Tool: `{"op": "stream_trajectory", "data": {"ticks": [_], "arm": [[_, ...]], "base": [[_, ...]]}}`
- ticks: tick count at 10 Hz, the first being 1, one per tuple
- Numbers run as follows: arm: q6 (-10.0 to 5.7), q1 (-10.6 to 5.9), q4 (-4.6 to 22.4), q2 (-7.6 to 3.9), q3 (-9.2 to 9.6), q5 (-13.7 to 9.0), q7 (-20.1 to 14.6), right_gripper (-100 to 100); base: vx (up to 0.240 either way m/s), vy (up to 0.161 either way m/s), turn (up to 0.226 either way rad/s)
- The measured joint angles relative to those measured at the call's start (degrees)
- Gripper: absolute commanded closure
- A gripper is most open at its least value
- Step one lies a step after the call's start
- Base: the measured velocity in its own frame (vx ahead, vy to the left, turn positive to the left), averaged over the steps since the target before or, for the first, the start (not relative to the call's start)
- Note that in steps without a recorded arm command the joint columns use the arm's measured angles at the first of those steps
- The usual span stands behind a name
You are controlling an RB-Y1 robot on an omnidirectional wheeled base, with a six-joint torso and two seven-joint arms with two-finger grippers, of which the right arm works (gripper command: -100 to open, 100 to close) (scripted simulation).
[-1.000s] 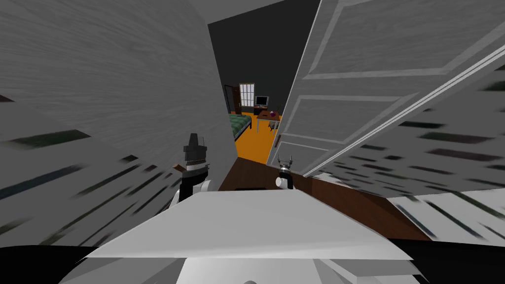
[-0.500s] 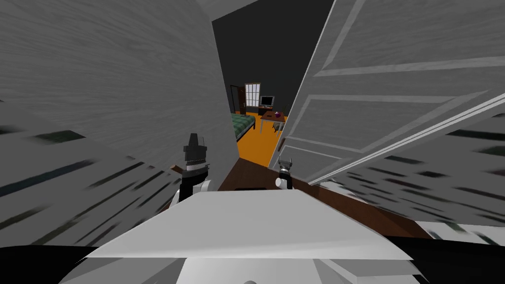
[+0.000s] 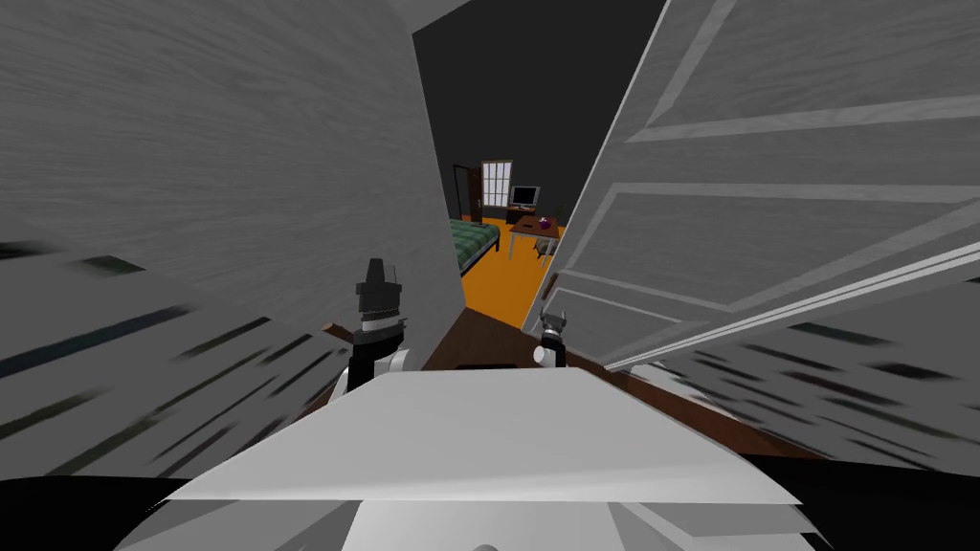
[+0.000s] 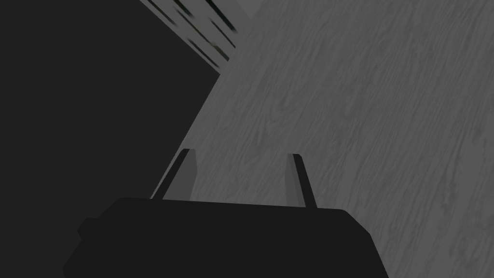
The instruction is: Pull the door open
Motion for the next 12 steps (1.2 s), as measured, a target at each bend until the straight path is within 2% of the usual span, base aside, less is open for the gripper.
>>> {"op": "stream_trajectory", "data": {"ticks": [7,9,10,12], "arm": [[-1.5,-2.41,6.67,0.19,-0.19,-2.87,-4.7,-100],[-1.57,-2.67,7.37,0.18,-0.26,-3.35,-5.41,-100],[-1.15,-1.61,6.3,-0.58,-0.32,-3.49,-5.82,-100],[-1.17,-1.41,7.03,-2.06,-0.35,-3.69,-7.47,-100]], "base": [[0.067,-0.055,0.08],[0.068,-0.015,0.032],[0.168,0.001,0.037],[0.143,0.003,0.027]]}}
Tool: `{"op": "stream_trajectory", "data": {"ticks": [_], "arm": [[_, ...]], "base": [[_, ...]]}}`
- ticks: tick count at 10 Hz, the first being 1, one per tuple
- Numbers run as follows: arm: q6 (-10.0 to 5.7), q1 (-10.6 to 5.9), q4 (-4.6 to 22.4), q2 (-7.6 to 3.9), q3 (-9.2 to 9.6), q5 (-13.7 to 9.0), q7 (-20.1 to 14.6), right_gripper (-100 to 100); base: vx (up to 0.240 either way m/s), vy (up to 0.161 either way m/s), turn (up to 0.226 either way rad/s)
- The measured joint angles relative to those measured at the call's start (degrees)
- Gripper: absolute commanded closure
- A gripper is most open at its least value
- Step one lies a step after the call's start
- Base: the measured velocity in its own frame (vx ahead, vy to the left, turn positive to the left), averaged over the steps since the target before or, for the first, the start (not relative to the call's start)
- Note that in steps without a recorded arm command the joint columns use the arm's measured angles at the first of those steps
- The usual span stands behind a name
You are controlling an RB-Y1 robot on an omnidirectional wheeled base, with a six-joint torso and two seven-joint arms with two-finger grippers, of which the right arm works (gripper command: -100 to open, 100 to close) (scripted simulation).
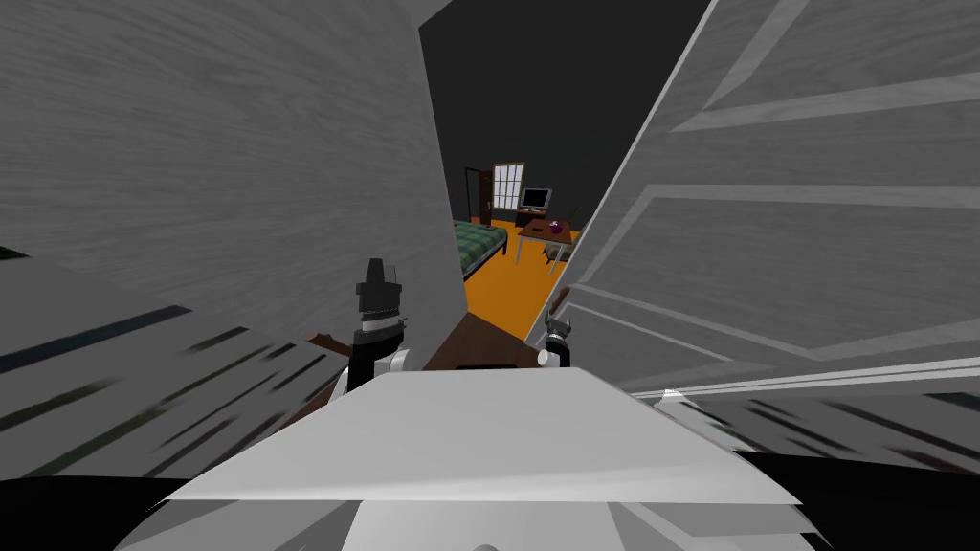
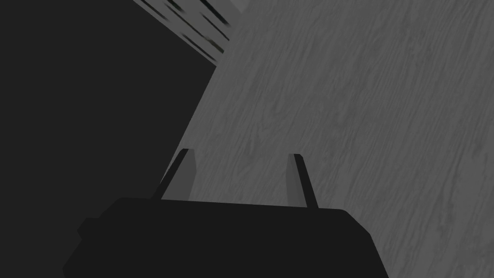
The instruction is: Pull the door open
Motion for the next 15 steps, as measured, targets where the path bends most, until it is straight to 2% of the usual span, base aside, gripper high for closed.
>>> {"op": "stream_trajectory", "data": {"ticks": [2,4,8,9,15], "arm": [[-1.23,-0.46,2.84,-1.64,0.29,-0.01,-2.44,-100],[-1.4,1.27,2.46,-3.79,0.4,-0.22,-4.9,-100],[-1.59,3.04,3.69,-8.33,0.54,-0.68,-9.95,-100],[-1.69,3.03,3.78,-8.42,0.55,-0.68,-10.22,100],[-1.4,3.07,3.76,-8.23,0.64,-0.66,-9.96,100]], "base": [[0.153,0.008,0.049],[0.149,-0.002,0.046],[0.151,-0.011,0.036],[-0.01,0.0,-0.005],[-0.034,0.001,0.011]]}}
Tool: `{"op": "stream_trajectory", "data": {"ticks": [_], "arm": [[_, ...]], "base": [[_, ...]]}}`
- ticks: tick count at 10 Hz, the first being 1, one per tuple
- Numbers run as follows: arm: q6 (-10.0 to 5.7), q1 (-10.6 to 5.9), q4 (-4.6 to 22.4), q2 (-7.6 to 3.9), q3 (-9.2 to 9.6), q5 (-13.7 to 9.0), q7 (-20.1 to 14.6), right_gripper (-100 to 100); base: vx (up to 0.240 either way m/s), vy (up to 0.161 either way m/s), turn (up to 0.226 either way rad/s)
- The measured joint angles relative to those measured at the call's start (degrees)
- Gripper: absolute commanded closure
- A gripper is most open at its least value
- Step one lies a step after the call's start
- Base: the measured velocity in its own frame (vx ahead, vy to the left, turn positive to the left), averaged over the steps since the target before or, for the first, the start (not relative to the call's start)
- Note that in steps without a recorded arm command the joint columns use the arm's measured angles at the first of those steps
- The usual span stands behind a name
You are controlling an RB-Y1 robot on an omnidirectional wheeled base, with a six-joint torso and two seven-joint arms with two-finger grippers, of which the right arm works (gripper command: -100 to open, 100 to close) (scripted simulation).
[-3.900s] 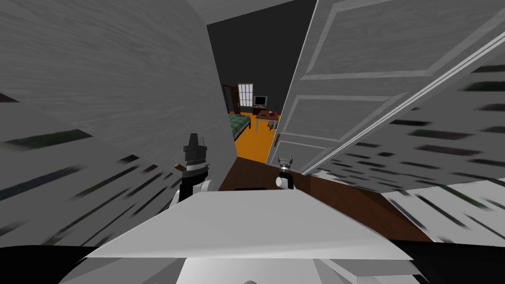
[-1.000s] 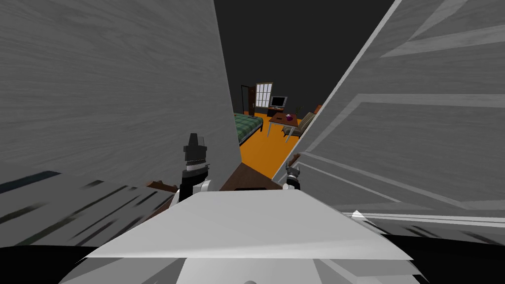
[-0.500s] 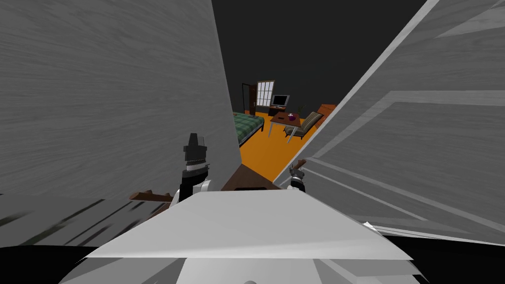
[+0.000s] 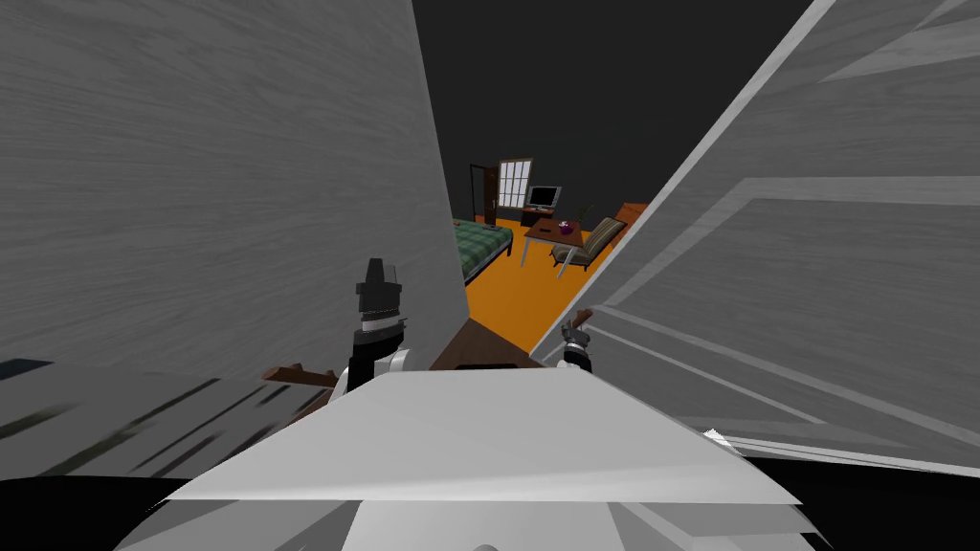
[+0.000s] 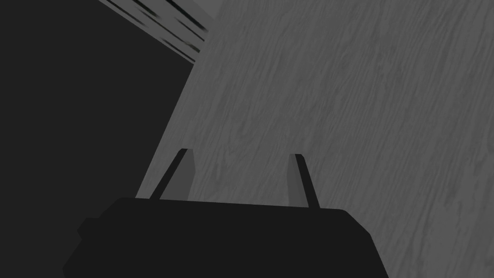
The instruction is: Pull the door open
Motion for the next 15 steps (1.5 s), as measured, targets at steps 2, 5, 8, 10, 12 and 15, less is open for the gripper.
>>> {"op": "stream_trajectory", "data": {"ticks": [2,5,8,10,12,15], "arm": [[-0.18,-0.25,-0.14,-0.5,0.93,0.56,-0.76,100],[0.22,0.11,-1.01,-0.71,3.0,1.66,-1.81,100],[0.61,1.08,-2.65,-1.07,5.06,2.77,-2.87,100],[0.63,0.96,-2.69,-1.45,6.34,3.5,-3.66,100],[0.91,1.41,-3.12,-1.6,7.0,3.8,-3.93,100],[0.61,1.64,-3.91,-2.49,8.99,4.84,-5.35,100]], "base": [[-0.194,-0.016,0.062],[-0.217,0.003,0.063],[-0.225,-0.008,0.06],[-0.142,0.009,0.036],[-0.178,-0.019,0.059],[-0.201,-0.007,0.058]]}}
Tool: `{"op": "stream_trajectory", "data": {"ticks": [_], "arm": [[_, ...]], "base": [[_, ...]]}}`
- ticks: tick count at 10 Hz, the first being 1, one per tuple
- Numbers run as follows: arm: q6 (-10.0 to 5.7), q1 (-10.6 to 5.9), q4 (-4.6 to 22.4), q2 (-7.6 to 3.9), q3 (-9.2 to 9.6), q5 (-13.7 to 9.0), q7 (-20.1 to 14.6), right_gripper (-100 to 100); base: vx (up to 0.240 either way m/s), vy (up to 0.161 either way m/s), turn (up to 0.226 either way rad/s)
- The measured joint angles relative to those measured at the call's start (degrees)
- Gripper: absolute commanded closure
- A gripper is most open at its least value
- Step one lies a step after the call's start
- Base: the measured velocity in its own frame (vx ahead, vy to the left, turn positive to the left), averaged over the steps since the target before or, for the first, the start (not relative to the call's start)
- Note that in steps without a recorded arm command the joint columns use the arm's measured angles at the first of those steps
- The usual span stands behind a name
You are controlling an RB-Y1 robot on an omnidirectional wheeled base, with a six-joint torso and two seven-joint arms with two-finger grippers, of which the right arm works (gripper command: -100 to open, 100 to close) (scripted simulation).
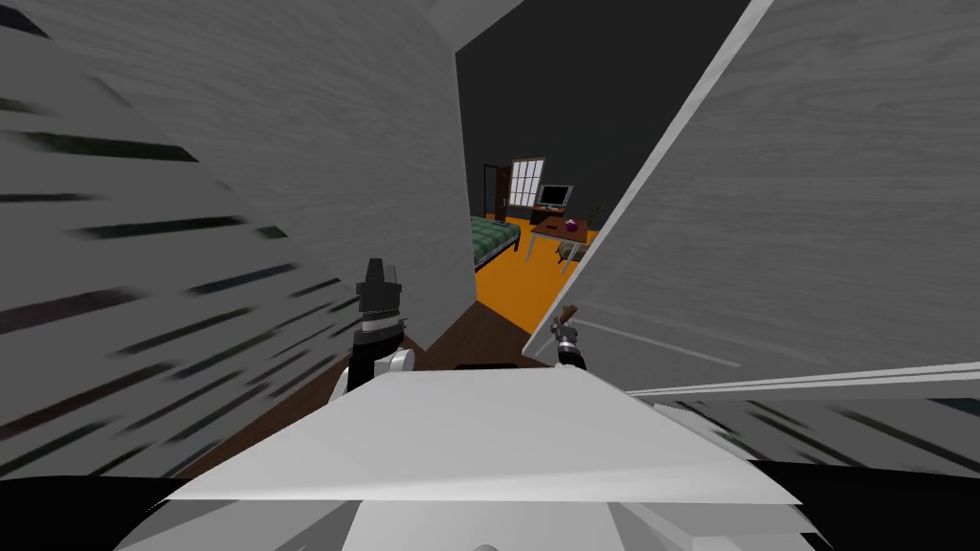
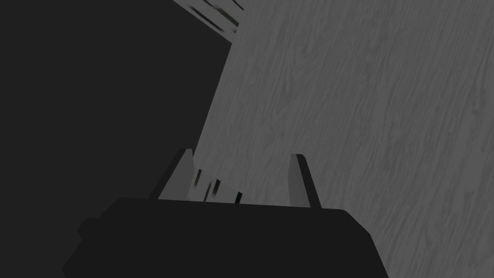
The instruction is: Pull the door open
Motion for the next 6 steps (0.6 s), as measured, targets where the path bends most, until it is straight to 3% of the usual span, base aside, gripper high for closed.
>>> {"op": "stream_trajectory", "data": {"ticks": [4,6], "arm": [[-0.68,1.06,-1.27,-1.38,2.83,1.51,-1.97,100],[-0.33,1.7,-1.86,-1.48,3.81,1.95,-2.35,100]], "base": [[-0.238,-0.016,0.051],[-0.15,-0.026,0.079]]}}
